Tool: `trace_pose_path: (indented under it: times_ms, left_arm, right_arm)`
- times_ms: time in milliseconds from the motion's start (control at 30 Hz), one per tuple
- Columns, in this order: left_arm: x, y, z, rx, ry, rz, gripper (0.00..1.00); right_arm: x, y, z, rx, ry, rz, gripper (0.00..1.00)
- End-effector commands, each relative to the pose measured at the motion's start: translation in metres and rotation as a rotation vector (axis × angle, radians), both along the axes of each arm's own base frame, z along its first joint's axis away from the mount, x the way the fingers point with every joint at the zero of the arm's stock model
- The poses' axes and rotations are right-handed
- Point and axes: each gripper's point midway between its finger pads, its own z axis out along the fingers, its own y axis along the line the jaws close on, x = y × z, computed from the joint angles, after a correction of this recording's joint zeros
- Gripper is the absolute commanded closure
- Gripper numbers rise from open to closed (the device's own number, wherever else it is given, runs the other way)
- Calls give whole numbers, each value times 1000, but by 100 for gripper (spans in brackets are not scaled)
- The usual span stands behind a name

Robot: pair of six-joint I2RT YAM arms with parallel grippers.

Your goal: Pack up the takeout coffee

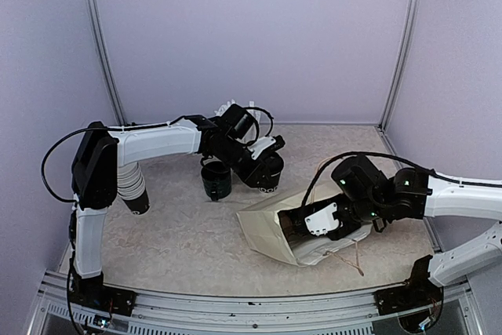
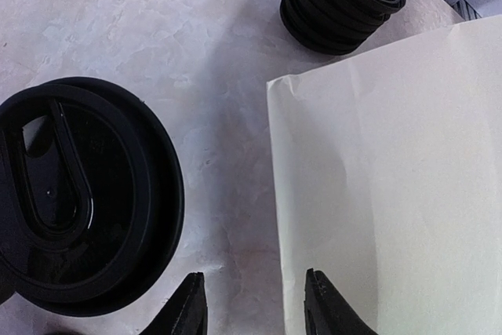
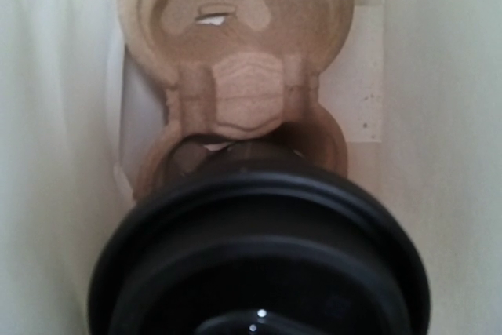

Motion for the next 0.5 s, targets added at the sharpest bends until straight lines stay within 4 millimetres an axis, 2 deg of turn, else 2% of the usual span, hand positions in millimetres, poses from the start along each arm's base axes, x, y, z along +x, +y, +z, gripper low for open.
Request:
trace_pose_path:
  times_ms: [0, 200, 333, 467]
  left_arm:
    - [0, 0, -8, -15, 34, -7, 57]
    - [-1, -3, -9, -22, 50, -18, 57]
    - [-2, -4, -11, -25, 63, -26, 58]
    - [-4, -4, -12, -27, 69, -30, 58]
  right_arm:
    - [-14, -4, -18, -32, 117, 17, 45]
    - [-24, -5, -25, -69, 206, 34, 45]
    - [-35, -11, -37, -116, 280, 45, 46]
    - [-35, -12, -42, -126, 283, 39, 46]
